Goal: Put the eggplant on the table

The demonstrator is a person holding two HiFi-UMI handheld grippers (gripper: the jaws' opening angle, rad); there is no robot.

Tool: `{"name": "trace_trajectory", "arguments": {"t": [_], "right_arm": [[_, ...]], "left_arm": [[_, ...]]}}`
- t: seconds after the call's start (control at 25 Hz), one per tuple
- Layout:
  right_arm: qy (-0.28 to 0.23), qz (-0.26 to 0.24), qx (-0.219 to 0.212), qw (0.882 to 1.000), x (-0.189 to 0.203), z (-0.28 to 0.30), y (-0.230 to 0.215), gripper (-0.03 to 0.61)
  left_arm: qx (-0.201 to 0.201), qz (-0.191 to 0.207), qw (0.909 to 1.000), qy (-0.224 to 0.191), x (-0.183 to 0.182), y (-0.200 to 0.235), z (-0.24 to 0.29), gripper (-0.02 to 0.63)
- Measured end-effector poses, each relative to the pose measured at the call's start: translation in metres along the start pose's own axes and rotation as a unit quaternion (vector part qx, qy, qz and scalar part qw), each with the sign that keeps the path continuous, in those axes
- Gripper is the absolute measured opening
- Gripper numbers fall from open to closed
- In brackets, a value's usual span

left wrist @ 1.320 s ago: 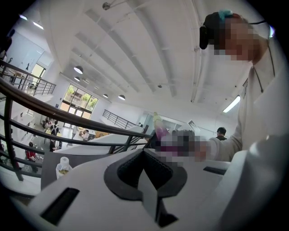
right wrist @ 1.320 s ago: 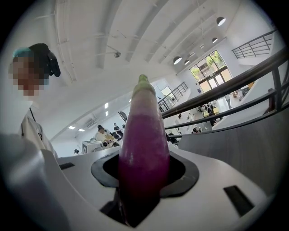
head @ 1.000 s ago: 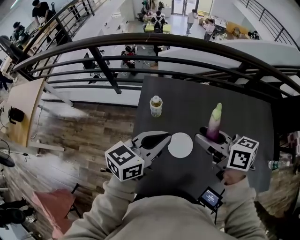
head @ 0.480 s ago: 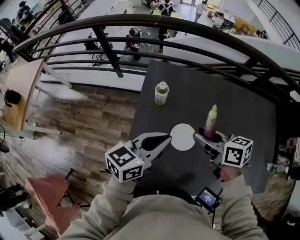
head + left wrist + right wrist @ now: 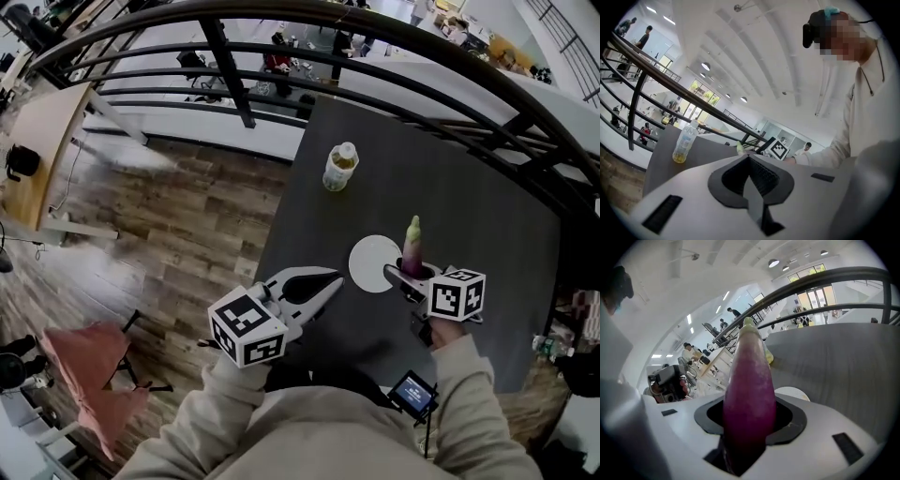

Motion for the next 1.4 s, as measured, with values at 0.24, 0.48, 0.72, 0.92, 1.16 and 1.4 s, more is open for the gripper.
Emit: {"name": "trace_trajectory", "arguments": {"t": [0.24,0.48,0.72,0.92,1.16,1.4], "right_arm": [[0.022,0.007,0.032,0.999,0.016,0.020,-0.028,0.201],[0.060,0.003,0.065,0.996,0.033,0.047,-0.056,0.201],[0.091,-0.010,0.111,0.990,0.044,0.063,-0.079,0.201],[0.117,-0.032,0.138,0.983,0.050,0.072,-0.090,0.202],[0.126,-0.045,0.146,0.980,0.051,0.075,-0.094,0.213],[0.131,-0.052,0.152,0.978,0.053,0.076,-0.094,0.249]], "left_arm": [[-0.020,-0.013,0.9997,-0.008,0.008,0.005,-0.013,0.005],[-0.033,-0.028,0.9990,-0.008,0.020,0.009,-0.021,0.005],[-0.053,-0.035,0.9979,-0.013,0.024,0.015,-0.033,0.005],[-0.062,-0.040,0.9972,-0.014,0.028,0.017,-0.036,0.005],[-0.069,-0.043,0.9966,-0.015,0.028,0.020,-0.039,0.005],[-0.068,-0.047,0.9965,-0.014,0.029,0.023,-0.040,0.005]]}}
Point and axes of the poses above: the fingertips, and each gripper's own axes: z forward along the fingers, y to its left, x out of its underside, the point moved 2 cm from there along -z, backward along the fingers, and after that the axes turned 8 degrees about z, right-handed, at the moved point
